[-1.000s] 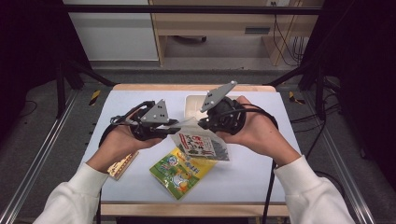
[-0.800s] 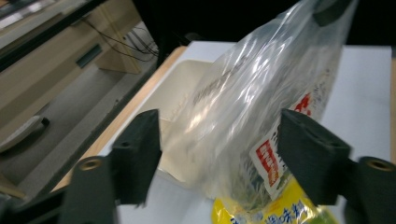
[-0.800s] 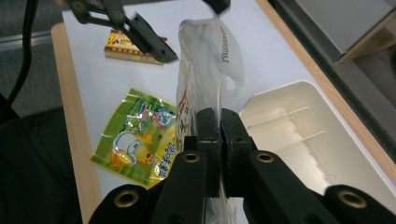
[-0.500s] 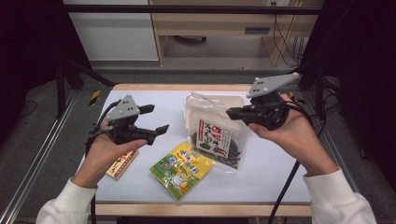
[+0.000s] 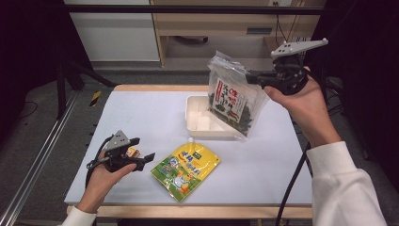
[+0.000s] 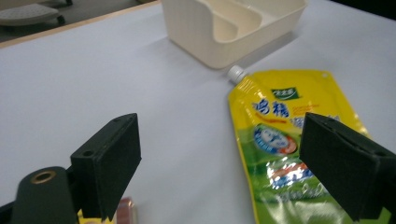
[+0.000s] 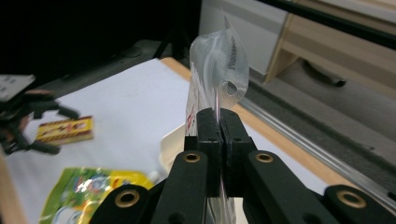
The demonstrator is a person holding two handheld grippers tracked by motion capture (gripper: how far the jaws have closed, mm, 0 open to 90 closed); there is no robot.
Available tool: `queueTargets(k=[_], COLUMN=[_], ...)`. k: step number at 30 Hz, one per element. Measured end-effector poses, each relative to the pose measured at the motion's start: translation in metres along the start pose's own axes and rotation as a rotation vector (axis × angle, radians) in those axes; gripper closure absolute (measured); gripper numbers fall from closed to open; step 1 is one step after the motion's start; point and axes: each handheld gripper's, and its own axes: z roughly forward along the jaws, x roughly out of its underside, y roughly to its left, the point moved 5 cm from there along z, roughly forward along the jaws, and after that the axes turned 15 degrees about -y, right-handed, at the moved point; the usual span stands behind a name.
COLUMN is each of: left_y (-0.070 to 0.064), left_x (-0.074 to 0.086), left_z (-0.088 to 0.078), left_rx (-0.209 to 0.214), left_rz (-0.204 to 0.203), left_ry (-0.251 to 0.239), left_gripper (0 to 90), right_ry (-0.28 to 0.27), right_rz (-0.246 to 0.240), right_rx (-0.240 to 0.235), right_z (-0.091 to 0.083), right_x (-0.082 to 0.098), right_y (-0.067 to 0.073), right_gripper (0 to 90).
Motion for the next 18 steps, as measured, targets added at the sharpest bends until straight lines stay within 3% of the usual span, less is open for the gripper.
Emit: queueTargets(k=[7,11,18], left_y=[0.003,-0.002,0.001], left_x=[0.015,0.025,0.024], left_z=[-0.022,-0.032,-0.036], left_rx=[-0.083,-0.09,-0.104], left_rz=[0.01,0.009,0.004], left_ry=[-0.03,-0.013,-0.031], left_gripper=[12.2,12.2,12.3], right_ry=[-0.058,-0.062,-0.075], right_rz=[0.026,0.049,0.091], right_rx=[0.074,0.09,0.112], right_z=[0.015,0.023,0.031], right_x=[-0.007,-0.005,0.002], right_y=[-0.026,-0.038,-0.054], right_gripper=[88.9,89.0,89.0])
